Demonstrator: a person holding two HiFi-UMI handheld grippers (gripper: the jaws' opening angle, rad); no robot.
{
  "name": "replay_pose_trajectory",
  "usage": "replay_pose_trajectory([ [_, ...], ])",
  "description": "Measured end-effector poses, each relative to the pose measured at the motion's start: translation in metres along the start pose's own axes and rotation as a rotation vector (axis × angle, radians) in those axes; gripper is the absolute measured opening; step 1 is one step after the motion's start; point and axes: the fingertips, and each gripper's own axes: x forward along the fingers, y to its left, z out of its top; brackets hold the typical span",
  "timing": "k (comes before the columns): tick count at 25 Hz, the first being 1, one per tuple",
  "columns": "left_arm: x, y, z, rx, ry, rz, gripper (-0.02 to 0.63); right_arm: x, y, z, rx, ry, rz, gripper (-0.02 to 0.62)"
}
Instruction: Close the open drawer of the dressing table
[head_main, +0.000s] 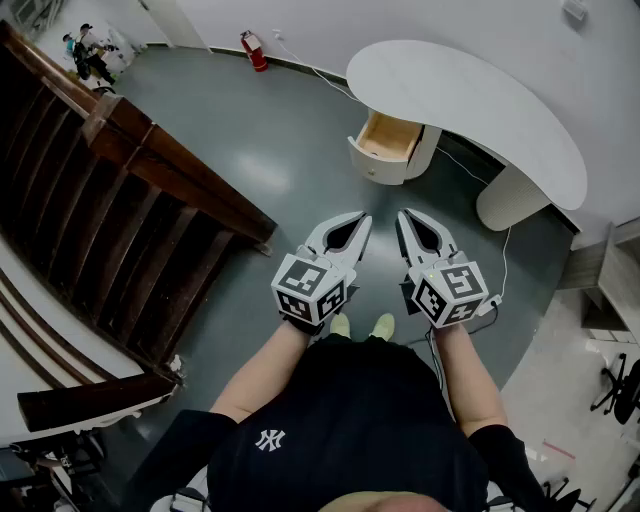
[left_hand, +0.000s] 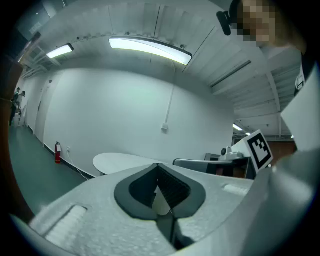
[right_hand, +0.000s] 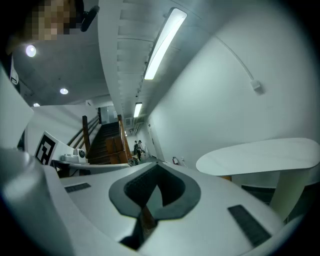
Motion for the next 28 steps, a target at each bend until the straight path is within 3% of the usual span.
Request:
replay_pose_trajectory([
  [9,0.007,0.0,-0.006,-0.011,0.004,0.014,0.009,0.002,-0.003,-0.002,0.007,0.009,0.021,0.014],
  [20,0.017,0.0,-0.026,0.014,0.002,0.046,0.009,-0.002,-0.011,-0.027,0.118,0.017,0.098,0.017],
  [28,0.021,0.01,-0.035,0.023,0.014,0.08,0.009,0.004,-0.034,-0.047,0.193,0.043,0.08,0.018],
])
